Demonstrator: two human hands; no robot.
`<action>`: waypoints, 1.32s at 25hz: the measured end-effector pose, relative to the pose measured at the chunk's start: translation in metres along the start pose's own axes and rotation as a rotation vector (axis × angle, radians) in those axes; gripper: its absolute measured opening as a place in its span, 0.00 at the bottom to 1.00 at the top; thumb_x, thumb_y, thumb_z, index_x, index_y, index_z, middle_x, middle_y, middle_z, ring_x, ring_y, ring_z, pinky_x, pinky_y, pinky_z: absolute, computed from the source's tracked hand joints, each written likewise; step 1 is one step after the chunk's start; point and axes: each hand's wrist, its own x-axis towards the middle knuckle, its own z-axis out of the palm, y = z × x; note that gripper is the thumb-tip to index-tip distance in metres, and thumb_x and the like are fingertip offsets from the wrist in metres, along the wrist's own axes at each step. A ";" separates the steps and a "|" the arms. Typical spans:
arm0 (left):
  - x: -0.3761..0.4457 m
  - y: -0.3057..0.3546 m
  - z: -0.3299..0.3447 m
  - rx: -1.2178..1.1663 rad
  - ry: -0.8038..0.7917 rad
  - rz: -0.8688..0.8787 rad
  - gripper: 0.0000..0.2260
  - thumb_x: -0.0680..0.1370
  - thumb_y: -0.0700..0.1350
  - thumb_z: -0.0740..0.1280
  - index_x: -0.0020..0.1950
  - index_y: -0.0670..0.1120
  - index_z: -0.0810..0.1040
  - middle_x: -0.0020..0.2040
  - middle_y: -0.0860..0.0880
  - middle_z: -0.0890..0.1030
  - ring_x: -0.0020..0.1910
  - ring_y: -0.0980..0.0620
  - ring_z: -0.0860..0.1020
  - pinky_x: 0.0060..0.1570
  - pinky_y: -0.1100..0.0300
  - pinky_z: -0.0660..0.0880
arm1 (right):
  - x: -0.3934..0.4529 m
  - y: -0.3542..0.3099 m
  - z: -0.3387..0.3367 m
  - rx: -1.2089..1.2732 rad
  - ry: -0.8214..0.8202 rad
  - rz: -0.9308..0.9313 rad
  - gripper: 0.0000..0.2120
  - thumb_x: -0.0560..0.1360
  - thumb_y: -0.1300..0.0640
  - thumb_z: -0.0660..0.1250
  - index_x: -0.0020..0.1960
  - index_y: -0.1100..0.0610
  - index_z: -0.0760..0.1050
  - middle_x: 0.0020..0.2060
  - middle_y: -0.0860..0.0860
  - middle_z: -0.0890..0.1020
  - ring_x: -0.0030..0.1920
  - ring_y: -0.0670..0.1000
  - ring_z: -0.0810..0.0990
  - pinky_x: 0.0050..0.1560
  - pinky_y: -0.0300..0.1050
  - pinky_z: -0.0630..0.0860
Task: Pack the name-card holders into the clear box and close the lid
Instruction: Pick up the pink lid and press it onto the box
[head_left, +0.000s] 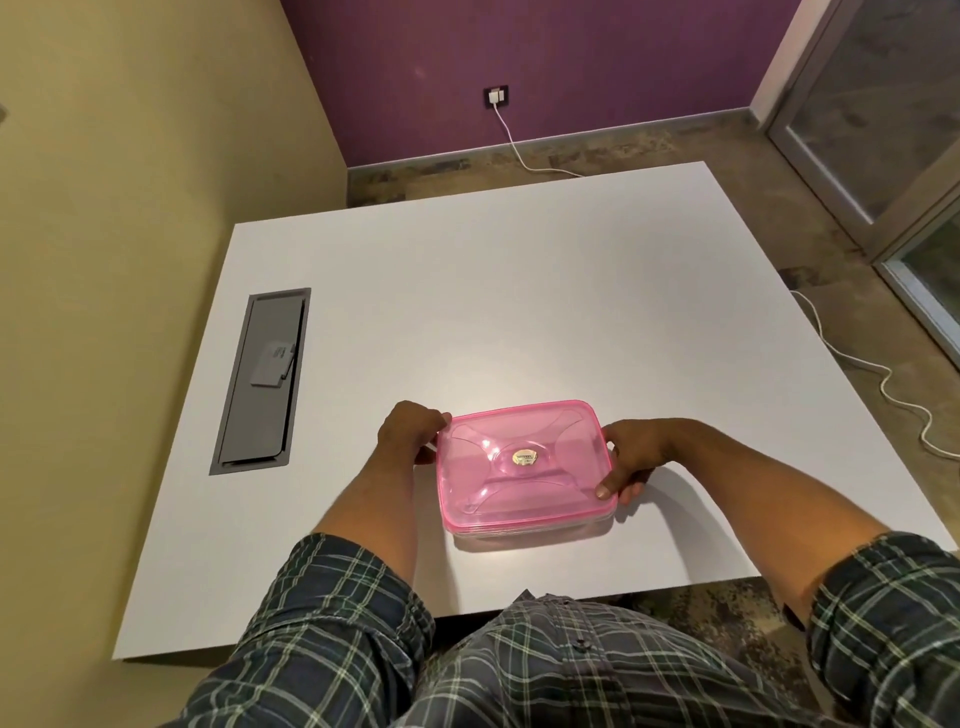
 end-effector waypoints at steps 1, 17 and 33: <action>0.001 -0.001 0.001 -0.023 0.006 -0.014 0.09 0.76 0.41 0.71 0.50 0.35 0.82 0.49 0.37 0.85 0.48 0.36 0.86 0.57 0.44 0.82 | 0.000 0.001 0.000 -0.005 -0.001 -0.019 0.32 0.65 0.62 0.84 0.65 0.58 0.74 0.46 0.62 0.87 0.41 0.58 0.87 0.44 0.47 0.84; 0.024 0.007 0.002 -0.213 0.029 -0.004 0.09 0.77 0.43 0.73 0.43 0.38 0.79 0.38 0.41 0.81 0.33 0.45 0.78 0.29 0.59 0.75 | 0.008 0.001 -0.027 -0.042 0.146 -0.108 0.38 0.63 0.64 0.84 0.67 0.61 0.69 0.42 0.55 0.82 0.40 0.57 0.85 0.47 0.55 0.84; 0.023 -0.002 -0.004 -0.154 -0.017 0.087 0.04 0.76 0.41 0.72 0.46 0.40 0.83 0.35 0.40 0.79 0.19 0.49 0.74 0.23 0.67 0.64 | 0.005 0.011 -0.021 -0.049 0.115 -0.201 0.37 0.66 0.65 0.82 0.69 0.58 0.68 0.39 0.54 0.80 0.39 0.53 0.84 0.44 0.49 0.82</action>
